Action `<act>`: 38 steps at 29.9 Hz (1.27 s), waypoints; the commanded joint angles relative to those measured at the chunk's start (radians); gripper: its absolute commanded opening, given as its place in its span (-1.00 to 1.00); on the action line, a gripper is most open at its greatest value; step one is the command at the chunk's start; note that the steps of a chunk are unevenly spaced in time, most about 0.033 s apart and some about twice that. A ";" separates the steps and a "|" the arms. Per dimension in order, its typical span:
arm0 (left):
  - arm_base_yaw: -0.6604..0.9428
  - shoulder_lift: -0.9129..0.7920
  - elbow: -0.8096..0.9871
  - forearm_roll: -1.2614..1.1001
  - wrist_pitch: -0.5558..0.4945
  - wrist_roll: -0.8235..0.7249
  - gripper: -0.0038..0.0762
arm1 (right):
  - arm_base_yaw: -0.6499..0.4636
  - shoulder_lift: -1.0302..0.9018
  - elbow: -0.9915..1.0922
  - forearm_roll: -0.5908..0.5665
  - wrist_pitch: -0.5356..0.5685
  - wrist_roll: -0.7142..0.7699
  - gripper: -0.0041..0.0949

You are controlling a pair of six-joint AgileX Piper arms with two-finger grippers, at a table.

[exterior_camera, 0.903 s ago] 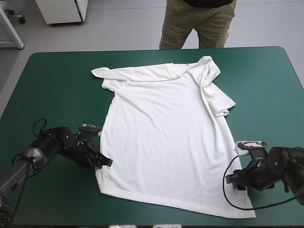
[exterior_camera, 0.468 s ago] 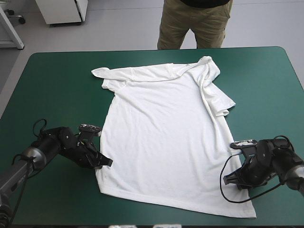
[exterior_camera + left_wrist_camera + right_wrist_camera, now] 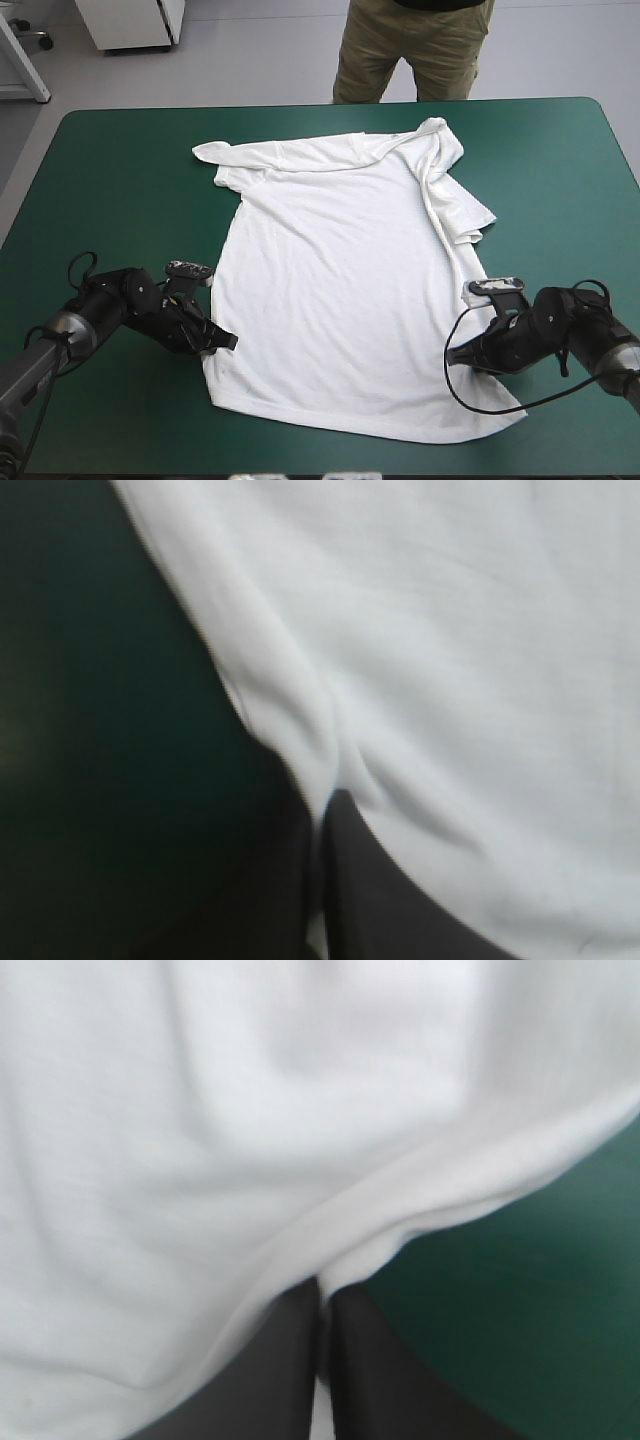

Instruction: Fold the cloth

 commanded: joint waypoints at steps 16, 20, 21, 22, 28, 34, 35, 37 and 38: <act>-0.010 -0.267 -0.549 -0.003 -0.029 -0.005 -0.93 | 0.002 -0.235 -0.651 0.043 0.023 -0.048 -0.95; -0.010 -0.272 -0.733 0.003 -0.037 -0.003 -0.93 | 0.002 -0.235 -0.846 0.041 0.011 -0.074 -0.95; -0.010 -0.272 -0.772 0.006 -0.043 -0.003 -0.93 | 0.002 -0.235 -0.883 0.041 0.004 -0.083 -0.95; -0.010 -0.272 -0.820 0.014 -0.045 -0.003 -0.93 | 0.002 -0.235 -0.928 0.041 -0.008 -0.098 -0.95; -0.010 -0.258 -1.112 0.130 -0.027 -0.020 -0.93 | 0.002 -0.235 -1.156 0.041 -0.078 -0.145 -0.95; -0.010 -0.219 -1.408 0.227 0.021 -0.058 -0.93 | 0.002 -0.235 -1.321 0.041 -0.100 -0.189 -0.95; -0.010 -0.212 -1.460 0.225 0.029 -0.058 -0.93 | 0.002 -0.235 -1.345 0.041 -0.103 -0.194 -0.95; -0.010 -0.199 -1.545 0.222 0.045 -0.058 -0.93 | 0.002 -0.235 -1.390 0.041 -0.103 -0.201 -0.95; -0.010 -0.193 -1.586 0.222 0.057 -0.058 -0.93 | 0.002 -0.235 -1.414 0.041 -0.103 -0.201 -0.95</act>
